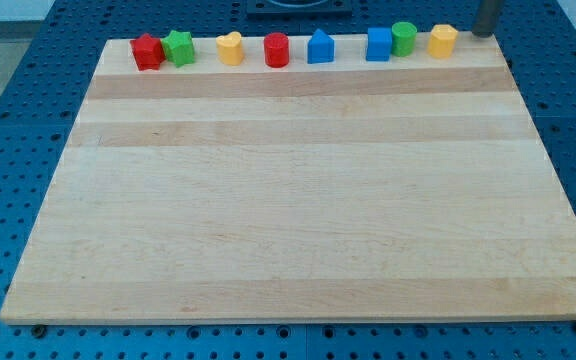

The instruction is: Nudge the green circle right a bit

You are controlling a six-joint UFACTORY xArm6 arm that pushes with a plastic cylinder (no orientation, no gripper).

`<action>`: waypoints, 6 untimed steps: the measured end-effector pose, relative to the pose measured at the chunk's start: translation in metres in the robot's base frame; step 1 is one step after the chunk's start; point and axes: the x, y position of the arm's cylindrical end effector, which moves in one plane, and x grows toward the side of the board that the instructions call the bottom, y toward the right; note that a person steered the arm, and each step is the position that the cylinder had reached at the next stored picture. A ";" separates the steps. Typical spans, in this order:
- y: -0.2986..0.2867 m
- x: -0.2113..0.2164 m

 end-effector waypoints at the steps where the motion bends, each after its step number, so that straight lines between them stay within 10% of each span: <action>1: -0.011 -0.001; 6: -0.138 0.000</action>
